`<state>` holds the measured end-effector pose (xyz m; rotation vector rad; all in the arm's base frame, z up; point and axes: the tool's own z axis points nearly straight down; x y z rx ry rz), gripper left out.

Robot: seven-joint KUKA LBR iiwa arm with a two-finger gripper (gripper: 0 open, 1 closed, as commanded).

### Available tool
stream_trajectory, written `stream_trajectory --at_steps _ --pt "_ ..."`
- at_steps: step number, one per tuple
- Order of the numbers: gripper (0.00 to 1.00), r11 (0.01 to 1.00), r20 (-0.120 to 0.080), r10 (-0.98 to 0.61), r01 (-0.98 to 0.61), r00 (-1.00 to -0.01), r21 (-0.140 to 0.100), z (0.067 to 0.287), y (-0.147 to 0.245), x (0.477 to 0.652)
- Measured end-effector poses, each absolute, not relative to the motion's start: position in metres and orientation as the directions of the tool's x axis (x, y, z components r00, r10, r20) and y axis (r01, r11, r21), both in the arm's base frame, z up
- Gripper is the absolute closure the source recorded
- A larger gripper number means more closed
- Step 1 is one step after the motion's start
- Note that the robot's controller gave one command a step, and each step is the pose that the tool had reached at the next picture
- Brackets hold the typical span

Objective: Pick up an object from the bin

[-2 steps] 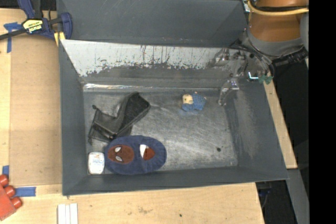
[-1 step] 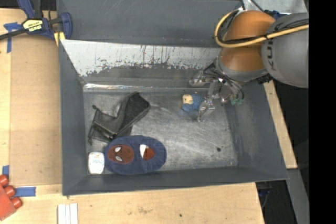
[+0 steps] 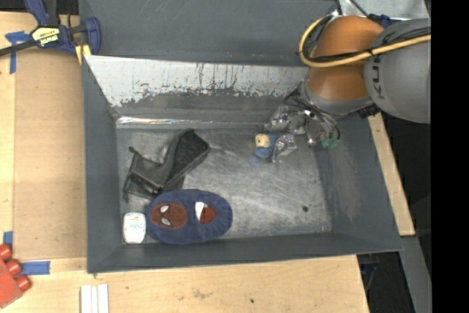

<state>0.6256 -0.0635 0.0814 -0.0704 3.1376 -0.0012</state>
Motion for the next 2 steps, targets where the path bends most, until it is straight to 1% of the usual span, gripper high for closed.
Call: stream_trajectory --at_steps 1,2 --pt "1.0 1.0 -0.024 -0.029 -0.029 -0.999 -0.008 0.078 -0.053 0.616" --pt "1.0 0.971 -0.012 -0.238 -0.238 -0.971 -0.005 0.243 -0.061 0.615"
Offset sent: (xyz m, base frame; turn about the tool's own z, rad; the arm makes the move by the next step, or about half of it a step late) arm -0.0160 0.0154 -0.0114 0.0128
